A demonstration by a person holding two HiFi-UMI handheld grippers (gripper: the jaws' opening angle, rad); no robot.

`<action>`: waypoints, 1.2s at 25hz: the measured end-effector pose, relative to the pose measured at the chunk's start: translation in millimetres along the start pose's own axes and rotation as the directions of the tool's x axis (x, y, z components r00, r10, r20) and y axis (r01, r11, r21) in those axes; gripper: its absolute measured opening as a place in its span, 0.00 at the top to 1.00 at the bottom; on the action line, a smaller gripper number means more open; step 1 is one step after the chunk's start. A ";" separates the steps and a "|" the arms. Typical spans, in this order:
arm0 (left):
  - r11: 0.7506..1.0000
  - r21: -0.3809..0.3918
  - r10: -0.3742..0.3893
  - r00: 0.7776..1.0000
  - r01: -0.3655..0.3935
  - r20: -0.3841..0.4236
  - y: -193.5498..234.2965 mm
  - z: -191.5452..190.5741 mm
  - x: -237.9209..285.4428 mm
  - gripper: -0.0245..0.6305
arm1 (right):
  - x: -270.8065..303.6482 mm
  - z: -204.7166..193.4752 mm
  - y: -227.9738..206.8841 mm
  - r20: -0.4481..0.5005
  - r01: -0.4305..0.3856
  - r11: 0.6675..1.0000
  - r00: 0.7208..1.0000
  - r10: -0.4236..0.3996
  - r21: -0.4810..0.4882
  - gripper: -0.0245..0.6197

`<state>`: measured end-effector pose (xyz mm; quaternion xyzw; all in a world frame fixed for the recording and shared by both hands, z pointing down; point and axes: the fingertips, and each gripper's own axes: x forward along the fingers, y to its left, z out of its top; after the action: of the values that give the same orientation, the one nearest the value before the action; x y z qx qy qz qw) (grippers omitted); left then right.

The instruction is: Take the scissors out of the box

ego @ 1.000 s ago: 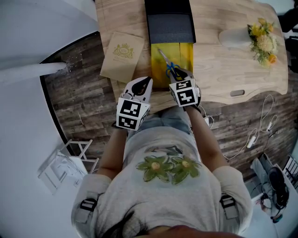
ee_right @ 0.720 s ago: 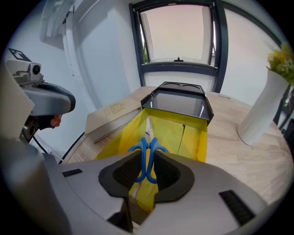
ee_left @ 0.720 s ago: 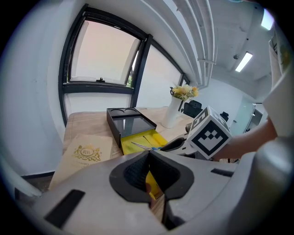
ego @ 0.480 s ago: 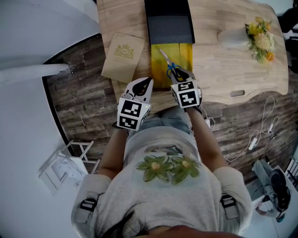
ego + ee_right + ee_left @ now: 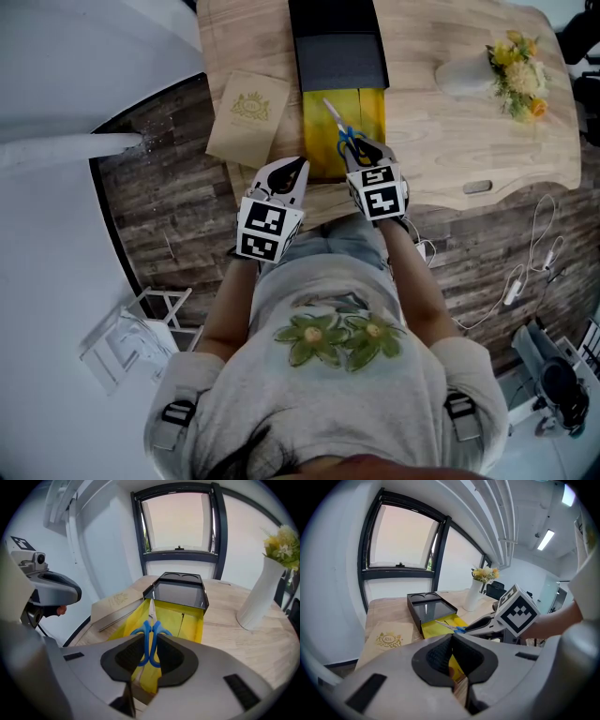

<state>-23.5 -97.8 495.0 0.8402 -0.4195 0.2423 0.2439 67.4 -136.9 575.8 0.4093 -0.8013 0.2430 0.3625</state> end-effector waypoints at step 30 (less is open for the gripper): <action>0.998 0.055 0.008 0.998 -0.012 0.059 -27.6 28.3 -19.1 0.95 | -73.7 49.4 2.3 0.173 -0.017 1.000 0.985 0.020 -0.020 0.83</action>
<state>-5.2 -89.3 455.9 0.8512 -0.4239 0.2301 0.2068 76.2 -134.2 487.6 0.4182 -0.8357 0.2024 0.2929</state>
